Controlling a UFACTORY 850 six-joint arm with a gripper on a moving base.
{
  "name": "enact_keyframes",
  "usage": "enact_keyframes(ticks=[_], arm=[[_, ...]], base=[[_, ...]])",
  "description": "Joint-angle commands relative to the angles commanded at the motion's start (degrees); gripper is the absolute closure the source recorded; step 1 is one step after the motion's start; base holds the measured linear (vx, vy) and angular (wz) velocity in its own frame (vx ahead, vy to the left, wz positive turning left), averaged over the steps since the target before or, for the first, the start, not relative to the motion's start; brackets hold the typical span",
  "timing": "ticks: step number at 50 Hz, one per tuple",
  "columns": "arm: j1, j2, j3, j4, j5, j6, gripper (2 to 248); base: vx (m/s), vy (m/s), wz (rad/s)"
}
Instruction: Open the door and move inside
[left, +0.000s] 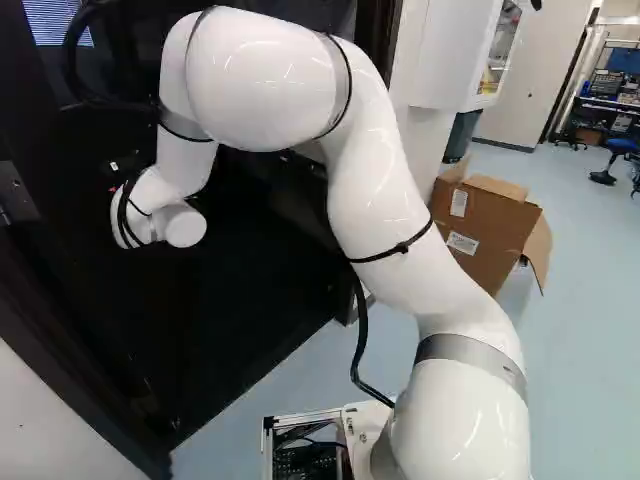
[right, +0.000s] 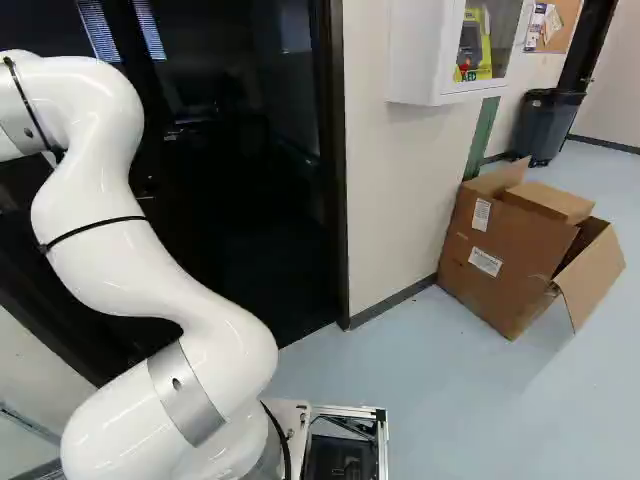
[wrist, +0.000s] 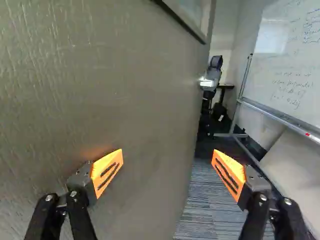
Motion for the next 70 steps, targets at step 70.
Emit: enact_keyframes(ticks=[70], arm=[[-8.10, 9.83, 13.08, 10.75, 0.69, 0.00, 3]], base=[[0.000, 0.000, 0.000]])
